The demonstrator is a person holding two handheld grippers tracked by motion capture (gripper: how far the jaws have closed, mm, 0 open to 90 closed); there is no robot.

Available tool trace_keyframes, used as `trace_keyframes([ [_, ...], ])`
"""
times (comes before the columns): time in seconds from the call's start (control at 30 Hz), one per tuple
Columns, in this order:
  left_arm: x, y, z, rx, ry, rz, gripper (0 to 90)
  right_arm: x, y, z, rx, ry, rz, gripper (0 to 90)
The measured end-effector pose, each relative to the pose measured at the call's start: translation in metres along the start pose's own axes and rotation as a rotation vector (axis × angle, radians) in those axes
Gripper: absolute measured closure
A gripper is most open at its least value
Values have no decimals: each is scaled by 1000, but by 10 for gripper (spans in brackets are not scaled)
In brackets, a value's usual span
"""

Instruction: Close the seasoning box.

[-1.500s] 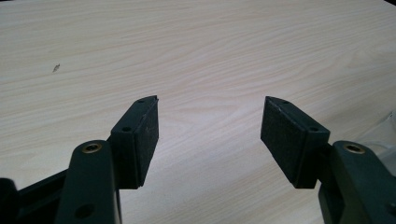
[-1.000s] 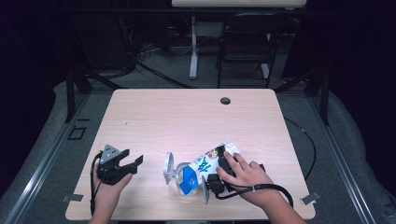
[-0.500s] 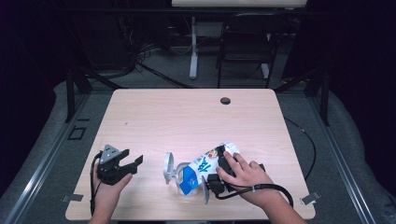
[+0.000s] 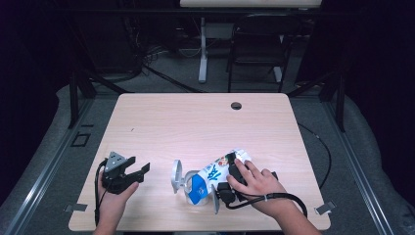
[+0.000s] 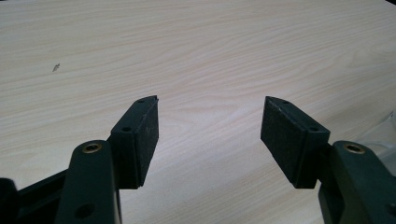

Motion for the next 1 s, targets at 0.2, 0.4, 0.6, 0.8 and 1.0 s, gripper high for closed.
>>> trace_keyframes([
  [0.2,1,-1,0,0,-1,1,373,2,1,0,-17,15,4,482],
  [0.4,0,-1,0,1,0,-1,373,1,0,0,0,6,1,482],
  [0.6,1,-1,0,0,-1,0,374,1,0,0,0,10,6,483],
  [0.8,1,-1,0,0,0,0,374,1,1,0,-12,19,10,483],
  [1.0,2,-1,0,0,-1,1,374,2,2,0,-19,22,6,484],
])
Point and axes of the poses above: each handheld gripper's, and its own axes: y roughly backward along the jaws, z roughly out of its underside, x roughly to its right, the point moved 7 cm from there along -y, roughly forward along the jaws, and after that the axes turned 15 degrees about -z, right-handed, at the moved point
